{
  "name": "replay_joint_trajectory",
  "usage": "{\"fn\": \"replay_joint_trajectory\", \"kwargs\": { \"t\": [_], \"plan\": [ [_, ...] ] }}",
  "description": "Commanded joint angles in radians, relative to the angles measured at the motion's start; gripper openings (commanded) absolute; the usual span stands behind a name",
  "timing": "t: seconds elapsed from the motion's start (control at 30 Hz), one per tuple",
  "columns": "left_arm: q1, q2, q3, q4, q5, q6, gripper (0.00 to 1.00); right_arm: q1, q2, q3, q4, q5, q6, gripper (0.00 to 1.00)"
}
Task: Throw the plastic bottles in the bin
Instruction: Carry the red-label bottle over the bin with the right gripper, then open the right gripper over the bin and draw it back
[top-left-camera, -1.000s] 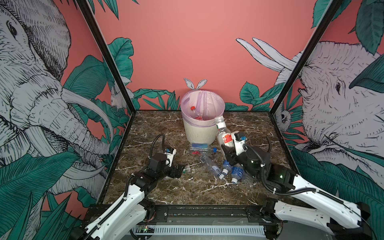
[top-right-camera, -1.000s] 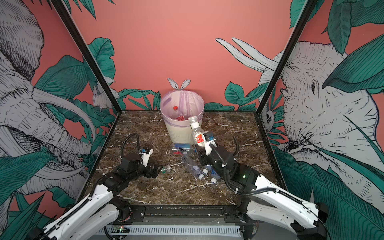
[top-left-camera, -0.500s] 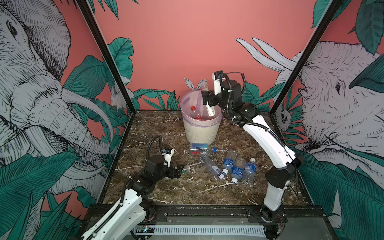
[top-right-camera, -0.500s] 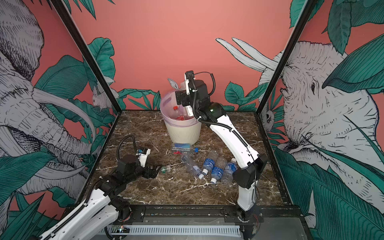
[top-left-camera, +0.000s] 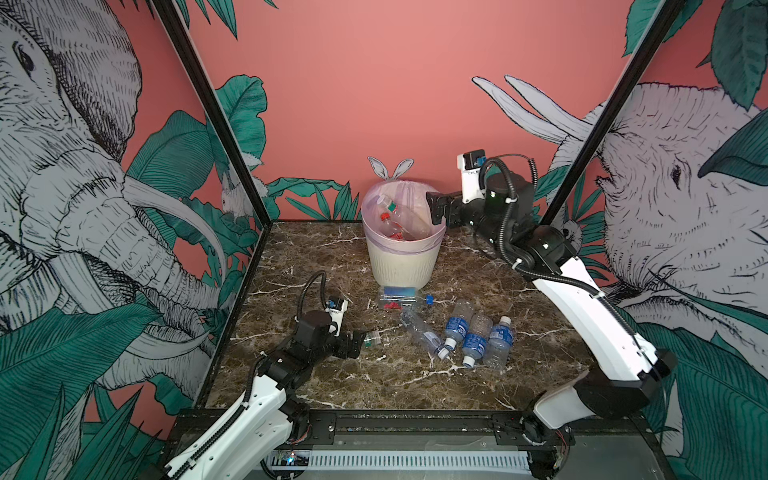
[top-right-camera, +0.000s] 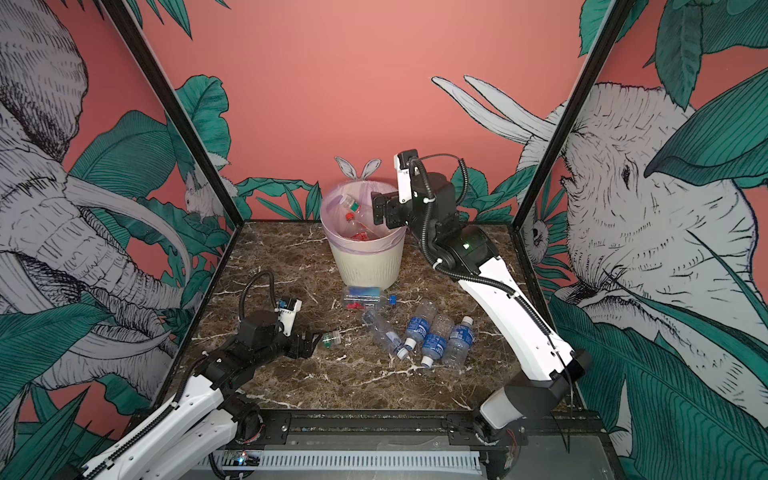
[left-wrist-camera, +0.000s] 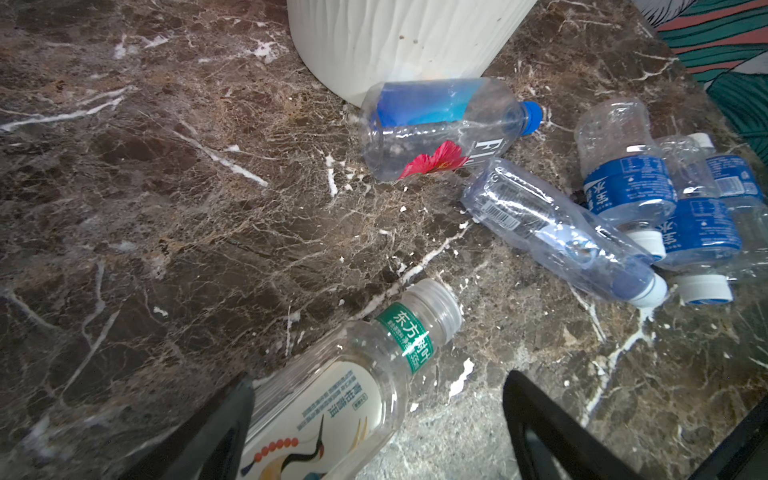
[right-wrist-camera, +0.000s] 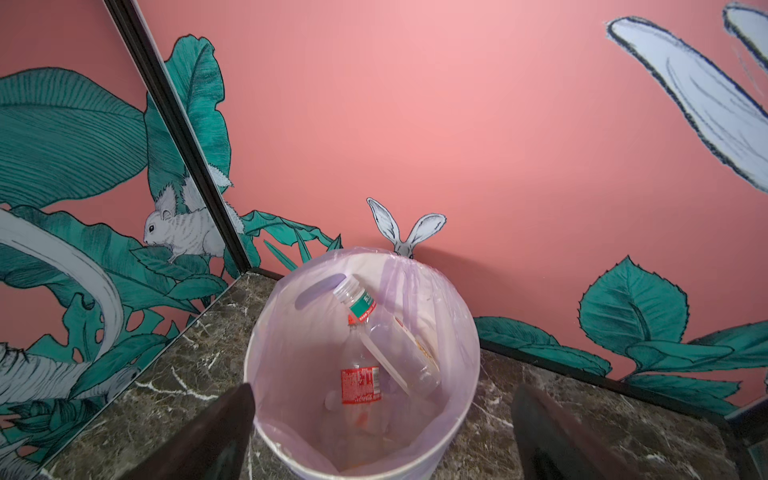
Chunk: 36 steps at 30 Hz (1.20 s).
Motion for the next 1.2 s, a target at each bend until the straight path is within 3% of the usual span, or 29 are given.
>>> {"fn": "replay_joint_trajectory", "kwargs": {
  "t": [0.0, 0.53, 1.17],
  "plan": [
    [-0.002, 0.014, 0.024, -0.015, -0.032, 0.016, 0.94, 0.000, -0.060, -0.121, 0.053, -0.017, 0.030, 0.98],
    [-0.013, 0.058, -0.002, -0.029, -0.043, 0.002, 0.98, 0.000, -0.368, -0.652, 0.071, 0.048, 0.127, 0.98],
    [-0.053, 0.189, 0.036, -0.061, -0.048, -0.003, 0.99, -0.002, -0.425, -0.764, 0.085, 0.067, 0.146, 0.98]
  ]
}}
